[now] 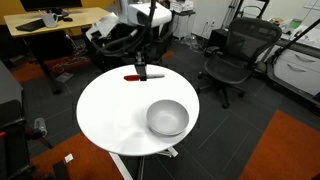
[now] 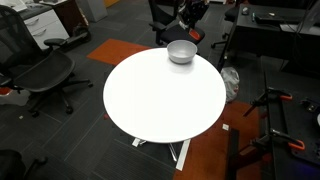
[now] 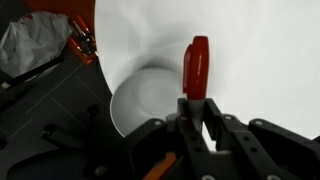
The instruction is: Put the marker in the bowl
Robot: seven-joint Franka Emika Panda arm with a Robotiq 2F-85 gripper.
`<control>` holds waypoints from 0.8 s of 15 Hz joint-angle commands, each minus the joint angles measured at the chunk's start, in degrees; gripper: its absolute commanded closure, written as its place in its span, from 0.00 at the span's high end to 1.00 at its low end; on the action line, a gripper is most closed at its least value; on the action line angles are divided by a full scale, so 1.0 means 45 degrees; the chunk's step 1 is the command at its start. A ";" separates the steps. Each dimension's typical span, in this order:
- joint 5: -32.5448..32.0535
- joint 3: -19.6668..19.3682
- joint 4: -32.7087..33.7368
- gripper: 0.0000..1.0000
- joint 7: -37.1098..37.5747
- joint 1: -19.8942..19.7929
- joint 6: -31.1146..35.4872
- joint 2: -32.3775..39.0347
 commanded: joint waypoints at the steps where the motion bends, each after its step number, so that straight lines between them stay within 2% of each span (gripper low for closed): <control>1: 0.1217 -0.0171 0.0992 0.05 -0.0517 -0.0324 0.0407 0.1286; 6: 0.2364 -0.0471 0.1856 0.05 -0.0605 -0.0866 0.1292 0.2618; 12: 0.2907 -0.0558 0.3084 0.05 -0.0571 -0.1217 0.1193 0.4042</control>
